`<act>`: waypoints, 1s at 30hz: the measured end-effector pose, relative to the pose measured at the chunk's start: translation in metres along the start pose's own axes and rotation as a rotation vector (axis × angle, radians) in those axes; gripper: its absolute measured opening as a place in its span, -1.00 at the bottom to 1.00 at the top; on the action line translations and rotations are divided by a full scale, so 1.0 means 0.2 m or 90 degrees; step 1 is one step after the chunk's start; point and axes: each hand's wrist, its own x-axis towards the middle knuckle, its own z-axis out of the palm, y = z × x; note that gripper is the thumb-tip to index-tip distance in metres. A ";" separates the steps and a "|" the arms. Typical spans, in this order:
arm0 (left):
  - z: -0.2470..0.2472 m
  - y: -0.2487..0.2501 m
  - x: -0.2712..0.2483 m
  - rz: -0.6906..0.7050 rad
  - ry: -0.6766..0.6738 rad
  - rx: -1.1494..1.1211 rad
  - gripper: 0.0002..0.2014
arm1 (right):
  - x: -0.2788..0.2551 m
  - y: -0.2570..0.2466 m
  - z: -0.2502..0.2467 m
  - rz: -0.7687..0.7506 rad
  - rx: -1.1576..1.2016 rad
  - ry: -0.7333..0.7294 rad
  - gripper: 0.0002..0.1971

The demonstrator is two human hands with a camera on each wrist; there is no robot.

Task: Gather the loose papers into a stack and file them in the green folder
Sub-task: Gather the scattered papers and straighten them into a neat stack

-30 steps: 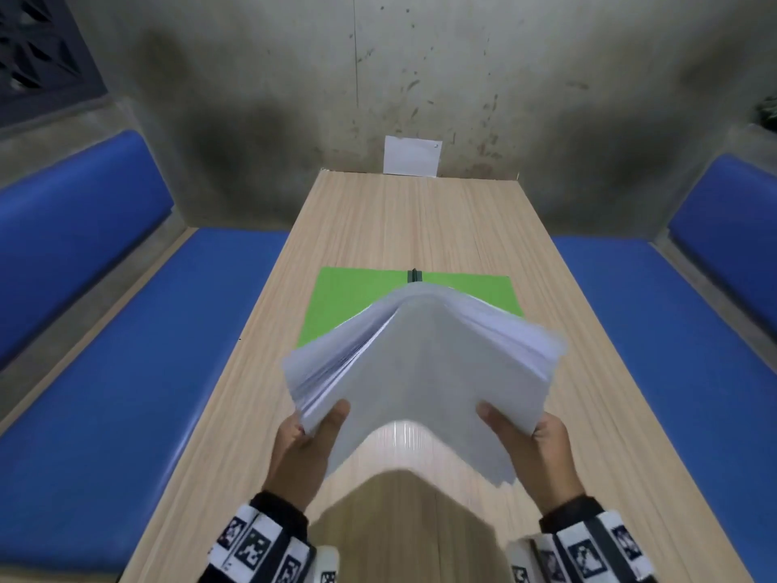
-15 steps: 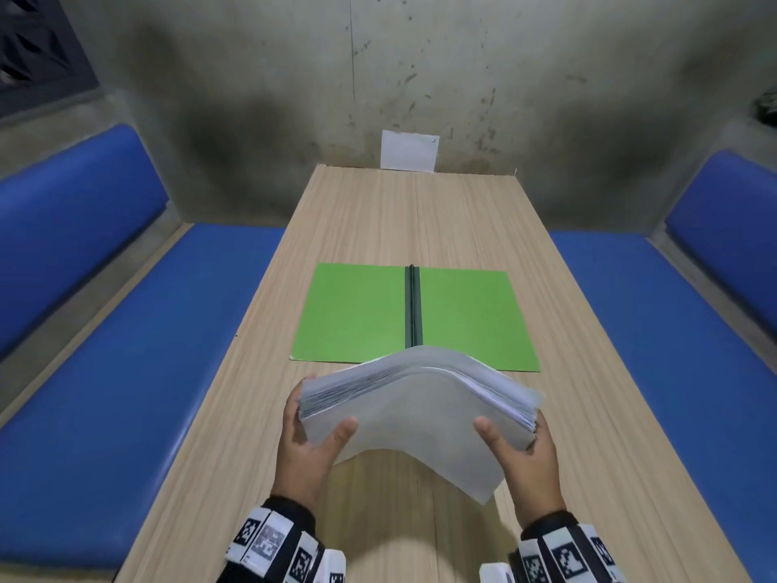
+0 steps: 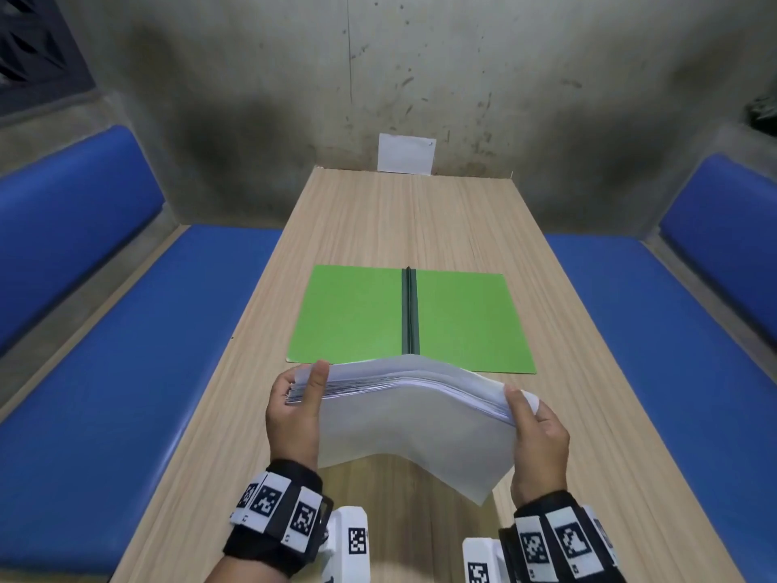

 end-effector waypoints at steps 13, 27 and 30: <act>0.01 -0.04 0.07 0.015 0.024 0.010 -0.86 | 0.01 0.03 -0.02 -0.005 -0.029 0.001 -0.68; -0.15 -0.18 0.07 -0.020 -0.192 0.130 -0.65 | 0.01 0.22 -0.22 -0.048 -0.164 -0.184 -0.74; -0.12 -0.14 0.02 -0.029 -0.172 0.115 -0.45 | 0.00 0.15 -0.16 -0.049 -0.116 -0.148 -0.96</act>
